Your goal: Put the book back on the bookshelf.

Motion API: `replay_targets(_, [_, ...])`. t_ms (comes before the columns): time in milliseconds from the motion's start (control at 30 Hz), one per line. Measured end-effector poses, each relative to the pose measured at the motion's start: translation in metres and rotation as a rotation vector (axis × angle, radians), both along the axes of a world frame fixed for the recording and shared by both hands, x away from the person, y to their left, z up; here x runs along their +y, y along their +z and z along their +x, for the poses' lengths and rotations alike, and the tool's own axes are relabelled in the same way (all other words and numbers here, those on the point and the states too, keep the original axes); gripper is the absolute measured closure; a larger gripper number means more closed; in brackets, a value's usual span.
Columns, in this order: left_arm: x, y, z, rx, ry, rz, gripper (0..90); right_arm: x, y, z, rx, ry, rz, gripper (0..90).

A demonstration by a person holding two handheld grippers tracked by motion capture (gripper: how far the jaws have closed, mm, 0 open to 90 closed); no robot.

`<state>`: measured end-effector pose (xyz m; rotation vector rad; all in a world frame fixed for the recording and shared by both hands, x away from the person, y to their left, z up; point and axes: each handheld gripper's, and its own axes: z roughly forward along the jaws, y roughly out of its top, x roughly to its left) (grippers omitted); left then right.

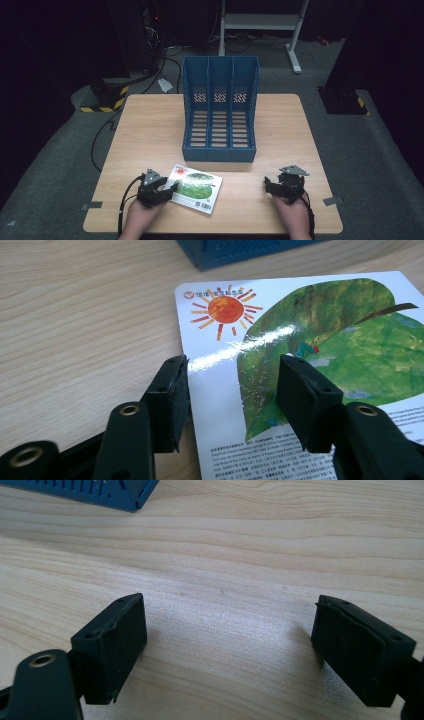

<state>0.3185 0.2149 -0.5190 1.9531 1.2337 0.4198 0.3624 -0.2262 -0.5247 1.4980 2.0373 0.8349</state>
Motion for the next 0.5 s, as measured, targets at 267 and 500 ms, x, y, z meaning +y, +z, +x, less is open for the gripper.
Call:
replay_targets(267, [0.0,-0.001,-0.001,-0.003,-0.035,-0.011,46.7,0.009,0.004,-0.009,0.038,0.075,0.017,16.7])
replay_targets(500, [0.001,-0.003,-0.006,0.015,-0.046,-0.053,47.0,0.048,0.01,-0.029,0.014,0.206,0.069,21.3])
